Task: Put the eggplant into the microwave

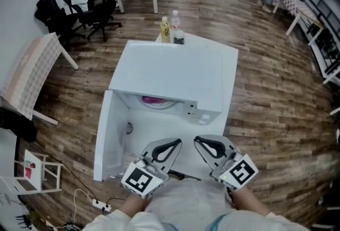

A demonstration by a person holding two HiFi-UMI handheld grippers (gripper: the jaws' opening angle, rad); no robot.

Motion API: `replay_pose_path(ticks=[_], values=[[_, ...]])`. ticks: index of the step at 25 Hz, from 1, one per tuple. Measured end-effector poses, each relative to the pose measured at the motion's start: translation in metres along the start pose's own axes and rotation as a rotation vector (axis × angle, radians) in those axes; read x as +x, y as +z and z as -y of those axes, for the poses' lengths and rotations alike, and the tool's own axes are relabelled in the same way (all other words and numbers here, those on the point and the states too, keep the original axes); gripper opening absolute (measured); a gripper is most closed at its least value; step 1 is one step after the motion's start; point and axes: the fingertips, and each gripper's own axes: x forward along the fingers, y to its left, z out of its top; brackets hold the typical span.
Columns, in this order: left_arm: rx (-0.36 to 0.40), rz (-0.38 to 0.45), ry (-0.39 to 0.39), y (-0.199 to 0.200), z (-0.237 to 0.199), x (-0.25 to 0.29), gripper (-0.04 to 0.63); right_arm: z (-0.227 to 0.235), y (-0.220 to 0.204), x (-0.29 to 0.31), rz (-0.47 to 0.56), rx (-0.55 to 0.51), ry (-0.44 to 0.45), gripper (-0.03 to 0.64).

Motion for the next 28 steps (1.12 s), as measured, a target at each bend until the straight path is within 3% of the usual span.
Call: replay_pose_path(ticks=[9,17,28], values=[[-0.008,-0.035,-0.063,-0.002,0.006,0.022,0.002,0.007,-0.009,-0.007,-0.039,0.030,-0.014,0.034],[-0.011,0.006,-0.067,0.009,0.001,0.023,0.002,0.010,0.001,-0.001,-0.013,0.031,-0.018,0.034],[-0.017,-0.007,-0.087,-0.001,-0.002,0.018,0.002,0.003,-0.003,0.011,-0.024,0.025,-0.001,0.034]])
